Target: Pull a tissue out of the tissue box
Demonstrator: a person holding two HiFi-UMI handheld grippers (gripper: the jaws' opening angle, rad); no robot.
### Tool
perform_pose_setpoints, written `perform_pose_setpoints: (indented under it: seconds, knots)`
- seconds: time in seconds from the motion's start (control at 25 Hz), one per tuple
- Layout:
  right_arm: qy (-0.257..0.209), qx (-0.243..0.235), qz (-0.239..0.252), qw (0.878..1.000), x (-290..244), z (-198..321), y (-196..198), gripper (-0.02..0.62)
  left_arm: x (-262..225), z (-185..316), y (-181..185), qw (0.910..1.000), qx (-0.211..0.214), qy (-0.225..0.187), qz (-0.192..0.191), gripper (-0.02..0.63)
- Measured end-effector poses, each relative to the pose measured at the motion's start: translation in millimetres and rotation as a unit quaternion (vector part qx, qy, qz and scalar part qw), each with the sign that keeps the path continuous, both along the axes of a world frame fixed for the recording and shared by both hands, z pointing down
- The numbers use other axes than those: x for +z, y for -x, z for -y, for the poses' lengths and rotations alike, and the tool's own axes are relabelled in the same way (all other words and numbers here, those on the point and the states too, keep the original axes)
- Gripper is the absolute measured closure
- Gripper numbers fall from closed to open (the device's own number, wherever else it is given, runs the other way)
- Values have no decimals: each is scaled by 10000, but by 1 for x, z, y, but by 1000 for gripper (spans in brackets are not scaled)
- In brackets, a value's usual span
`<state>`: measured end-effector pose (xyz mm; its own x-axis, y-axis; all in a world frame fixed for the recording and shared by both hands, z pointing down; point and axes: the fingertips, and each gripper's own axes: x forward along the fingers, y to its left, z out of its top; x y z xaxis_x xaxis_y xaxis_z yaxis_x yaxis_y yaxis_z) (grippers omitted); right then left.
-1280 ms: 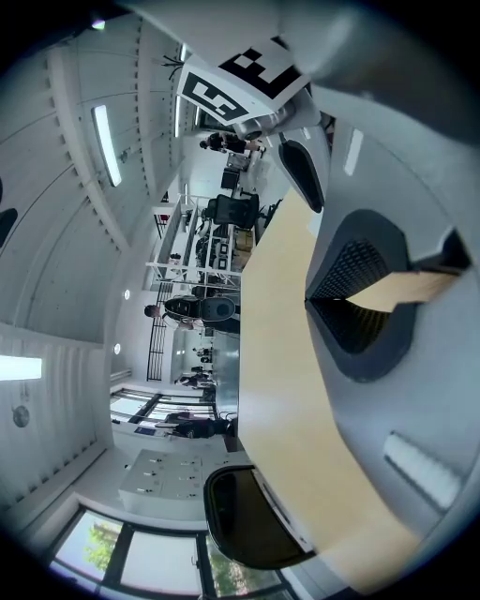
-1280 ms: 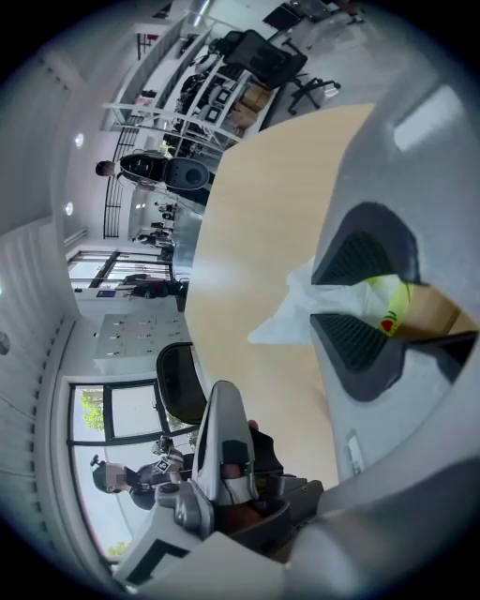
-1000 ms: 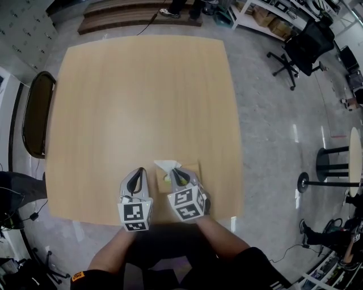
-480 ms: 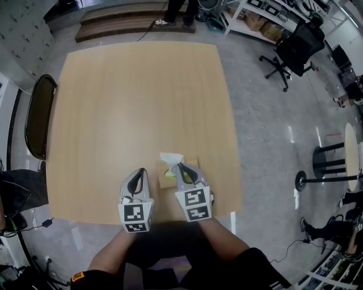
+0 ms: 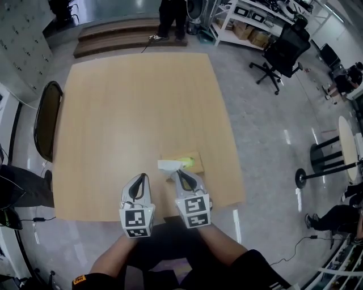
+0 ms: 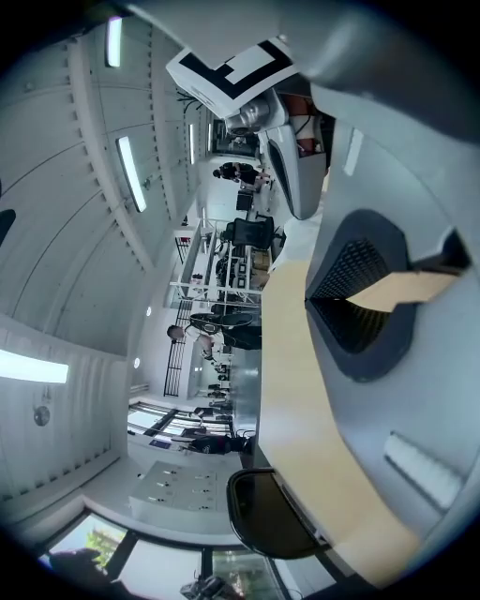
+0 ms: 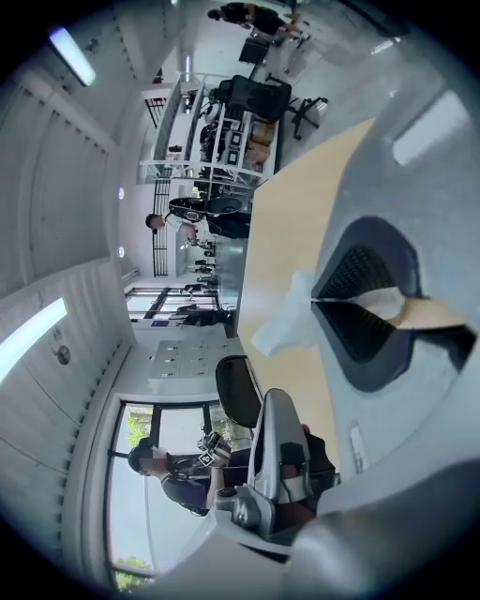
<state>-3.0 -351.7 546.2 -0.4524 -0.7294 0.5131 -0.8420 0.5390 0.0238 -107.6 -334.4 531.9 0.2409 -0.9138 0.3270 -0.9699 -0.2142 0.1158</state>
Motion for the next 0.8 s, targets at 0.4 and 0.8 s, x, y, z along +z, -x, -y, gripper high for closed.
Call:
perform_pose_setpoints:
  seconds: [0.4,0.8]
  knots:
    - [-218,427,195,9987,-16,-86,23,595,-14,-76,25,9992,356,-140,-113,588]
    - [-161,871,196,9959,-26,-164,16,595,-6,-152,12,9957,875,-23,-296,588]
